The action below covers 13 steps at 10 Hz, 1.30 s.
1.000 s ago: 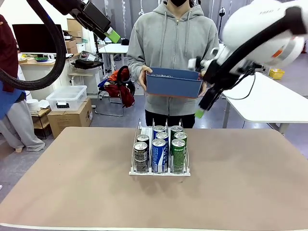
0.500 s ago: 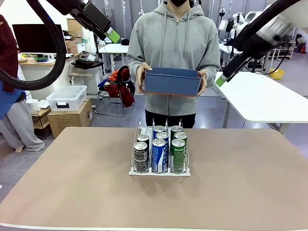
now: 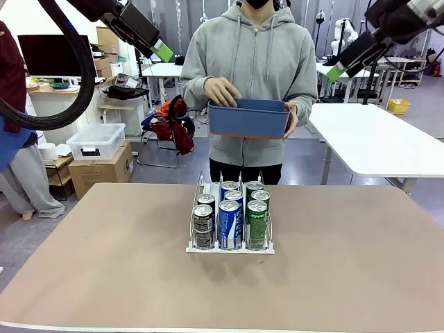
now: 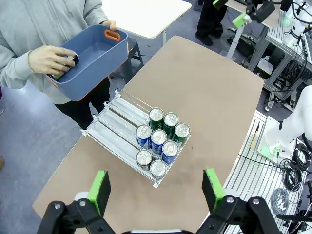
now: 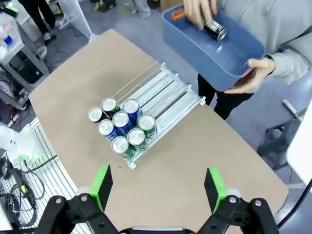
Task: Fill the beverage cans into the dispenser.
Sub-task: Pick up the Pepsi coke handed by the human.
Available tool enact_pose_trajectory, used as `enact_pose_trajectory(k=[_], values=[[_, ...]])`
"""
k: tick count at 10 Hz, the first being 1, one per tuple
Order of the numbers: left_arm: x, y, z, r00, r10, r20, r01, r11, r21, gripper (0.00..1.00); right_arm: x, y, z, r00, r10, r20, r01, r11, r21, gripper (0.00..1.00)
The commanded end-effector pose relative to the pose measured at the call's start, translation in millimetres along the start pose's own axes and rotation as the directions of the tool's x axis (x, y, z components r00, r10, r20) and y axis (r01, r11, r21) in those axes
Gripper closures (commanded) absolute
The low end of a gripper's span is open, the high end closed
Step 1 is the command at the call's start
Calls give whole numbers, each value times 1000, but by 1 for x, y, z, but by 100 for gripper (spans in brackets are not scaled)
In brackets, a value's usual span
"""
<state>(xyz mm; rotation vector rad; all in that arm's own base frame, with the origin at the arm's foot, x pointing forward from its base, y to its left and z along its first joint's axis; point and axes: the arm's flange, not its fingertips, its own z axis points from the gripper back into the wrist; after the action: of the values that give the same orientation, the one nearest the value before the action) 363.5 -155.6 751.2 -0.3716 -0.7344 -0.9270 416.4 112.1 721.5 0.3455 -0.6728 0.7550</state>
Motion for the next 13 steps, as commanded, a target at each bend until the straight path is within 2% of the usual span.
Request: enact_pose_trajectory(k=[1, 4, 5, 13], values=[[-2, 1, 0, 1000, 7, -1, -7, 1000, -6, 0, 3, 2, 9, 999, -19, 44, 18, 1000, 16, 0], [-2, 1, 0, 1000, 7, -1, -7, 1000, -6, 0, 6, 3, 6, 1000, -24, 19, 24, 1000, 17, 0], [-2, 1, 0, 1000, 7, -1, -7, 1000, -6, 0, 8, 0, 17, 999, 8, 32, -7, 1000, -15, 0], [-2, 1, 0, 1000, 7, -1, -7, 1000, -6, 0, 8, 0, 17, 999, 8, 32, -7, 1000, -15, 0]])
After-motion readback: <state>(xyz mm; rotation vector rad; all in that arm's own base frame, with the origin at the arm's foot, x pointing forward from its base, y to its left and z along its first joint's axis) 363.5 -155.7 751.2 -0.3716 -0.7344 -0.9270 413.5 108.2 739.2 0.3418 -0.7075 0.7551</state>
